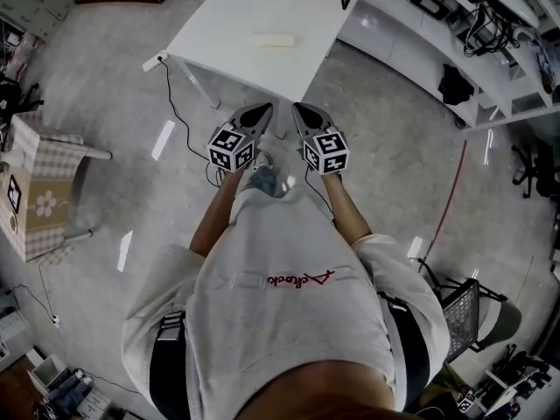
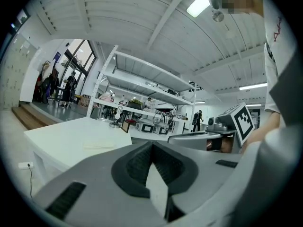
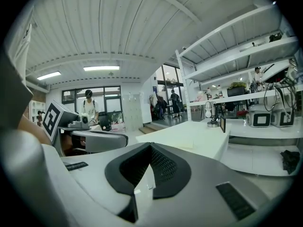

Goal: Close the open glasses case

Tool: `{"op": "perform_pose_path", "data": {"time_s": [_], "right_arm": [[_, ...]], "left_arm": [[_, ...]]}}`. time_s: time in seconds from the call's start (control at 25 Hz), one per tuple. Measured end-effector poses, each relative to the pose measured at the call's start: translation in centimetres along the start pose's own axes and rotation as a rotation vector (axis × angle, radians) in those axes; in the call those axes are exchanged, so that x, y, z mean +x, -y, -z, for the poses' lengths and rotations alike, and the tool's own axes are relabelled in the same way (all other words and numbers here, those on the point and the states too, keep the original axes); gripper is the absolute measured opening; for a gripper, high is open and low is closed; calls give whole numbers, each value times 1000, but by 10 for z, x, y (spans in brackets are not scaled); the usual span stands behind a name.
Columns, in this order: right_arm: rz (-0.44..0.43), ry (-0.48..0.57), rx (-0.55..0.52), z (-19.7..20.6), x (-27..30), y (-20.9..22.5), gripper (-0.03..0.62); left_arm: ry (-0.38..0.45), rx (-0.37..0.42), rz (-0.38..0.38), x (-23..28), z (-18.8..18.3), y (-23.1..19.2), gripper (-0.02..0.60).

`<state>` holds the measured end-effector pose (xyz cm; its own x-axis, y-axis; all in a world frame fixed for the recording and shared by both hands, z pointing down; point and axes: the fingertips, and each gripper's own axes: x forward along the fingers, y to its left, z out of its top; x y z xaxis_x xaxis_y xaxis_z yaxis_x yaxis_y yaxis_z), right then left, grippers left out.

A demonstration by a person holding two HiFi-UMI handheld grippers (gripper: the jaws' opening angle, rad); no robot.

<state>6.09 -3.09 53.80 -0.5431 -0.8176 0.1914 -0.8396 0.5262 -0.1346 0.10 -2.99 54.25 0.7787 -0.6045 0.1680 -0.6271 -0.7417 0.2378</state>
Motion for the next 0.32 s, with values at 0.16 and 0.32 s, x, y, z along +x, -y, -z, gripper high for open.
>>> {"op": "perform_pose_path", "data": {"time_s": [0.16, 0.32], "right_arm": [[5, 0, -1, -1, -3, 1, 20], [8, 1, -2, -1, -4, 3, 20]], "left_arm": [[-2, 5, 7, 1, -1, 4, 28], [-4, 10, 11, 3, -1, 5, 28]]}}
